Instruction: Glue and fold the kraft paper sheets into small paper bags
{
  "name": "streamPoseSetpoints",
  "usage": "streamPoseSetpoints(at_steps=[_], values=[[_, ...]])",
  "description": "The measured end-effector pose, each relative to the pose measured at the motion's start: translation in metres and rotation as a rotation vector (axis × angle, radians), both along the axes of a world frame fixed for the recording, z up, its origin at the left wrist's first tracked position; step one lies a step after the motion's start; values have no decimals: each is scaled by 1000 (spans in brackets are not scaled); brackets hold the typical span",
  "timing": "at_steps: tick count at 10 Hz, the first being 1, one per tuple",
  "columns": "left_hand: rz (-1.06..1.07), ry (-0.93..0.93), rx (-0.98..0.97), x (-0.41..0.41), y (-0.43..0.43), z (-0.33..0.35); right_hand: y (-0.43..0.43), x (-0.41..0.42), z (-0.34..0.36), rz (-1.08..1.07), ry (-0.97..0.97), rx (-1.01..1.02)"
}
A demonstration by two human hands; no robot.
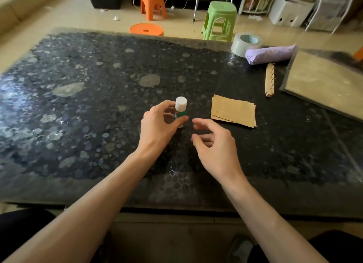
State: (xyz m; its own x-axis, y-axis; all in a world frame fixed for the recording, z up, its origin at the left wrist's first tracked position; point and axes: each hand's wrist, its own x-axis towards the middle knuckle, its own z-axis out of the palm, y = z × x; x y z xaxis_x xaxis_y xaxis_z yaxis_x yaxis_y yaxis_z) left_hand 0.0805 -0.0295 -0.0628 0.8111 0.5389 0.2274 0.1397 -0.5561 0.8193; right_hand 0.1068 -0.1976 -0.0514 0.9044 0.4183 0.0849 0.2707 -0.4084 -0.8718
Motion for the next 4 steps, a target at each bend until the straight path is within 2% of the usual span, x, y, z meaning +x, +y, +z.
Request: streamPoseSetpoints(at_steps=[3, 4], values=[[-38, 101, 37, -15, 4, -3, -5, -6, -4, 54, -19, -107], [31, 90, 53, -31, 5, -1, -9, -13, 0, 88, -191, -249]])
